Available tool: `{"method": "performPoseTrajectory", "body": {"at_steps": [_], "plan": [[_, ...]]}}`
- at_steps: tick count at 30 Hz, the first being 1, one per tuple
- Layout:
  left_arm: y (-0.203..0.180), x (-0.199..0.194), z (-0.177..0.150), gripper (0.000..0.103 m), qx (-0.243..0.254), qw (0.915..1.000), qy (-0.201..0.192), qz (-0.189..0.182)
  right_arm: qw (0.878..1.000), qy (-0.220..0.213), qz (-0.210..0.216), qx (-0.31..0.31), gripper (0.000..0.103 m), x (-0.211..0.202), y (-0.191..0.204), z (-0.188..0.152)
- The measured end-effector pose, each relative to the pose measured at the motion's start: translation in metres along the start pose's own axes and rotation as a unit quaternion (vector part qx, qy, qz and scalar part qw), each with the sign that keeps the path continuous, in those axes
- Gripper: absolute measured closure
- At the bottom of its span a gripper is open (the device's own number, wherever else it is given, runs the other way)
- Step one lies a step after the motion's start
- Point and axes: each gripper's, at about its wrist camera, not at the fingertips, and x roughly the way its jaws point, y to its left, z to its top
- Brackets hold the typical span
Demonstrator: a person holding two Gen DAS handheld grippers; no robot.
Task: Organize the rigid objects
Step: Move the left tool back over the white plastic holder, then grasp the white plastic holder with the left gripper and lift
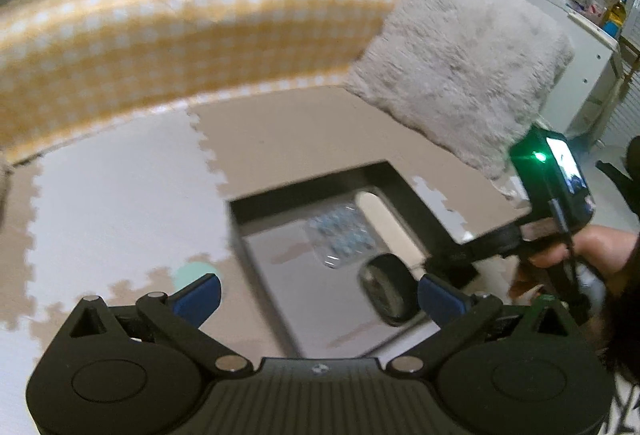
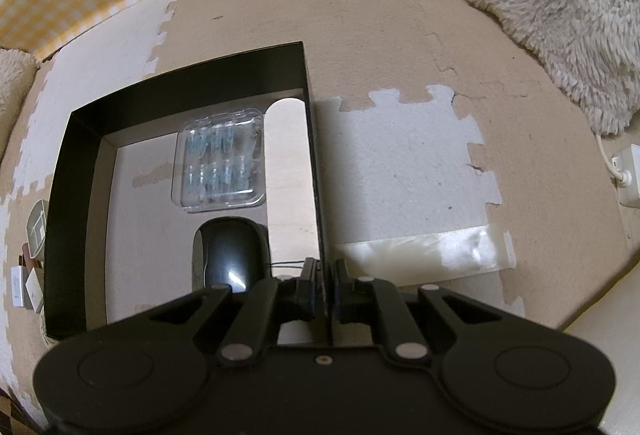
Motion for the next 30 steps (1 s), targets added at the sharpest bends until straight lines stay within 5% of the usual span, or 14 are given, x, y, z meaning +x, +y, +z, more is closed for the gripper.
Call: {"method": "performPoseTrajectory", "body": {"at_steps": [9,16,22,30], "plan": [[0.055,-0.013,0.002,0.000,-0.013,0.9986,-0.021,0.047,1.000,0.000,-0.003,-0.003,0.093,0.000,0.002,0.000],[0.092,0.015,-0.014,0.000,-0.035,0.9965,0.015,0.074,1.000,0.001,-0.004,-0.002,0.093,0.000,0.003,0.000],[0.107,0.044,-0.028,0.000,0.004,0.9966,0.057,0.060,1.000,0.001,-0.008,-0.009,0.092,0.000,0.005,0.001],[0.128,0.071,-0.040,0.000,-0.033,0.9950,0.083,0.045,1.000,0.001,-0.008,-0.011,0.092,0.000,0.005,0.001]]}}
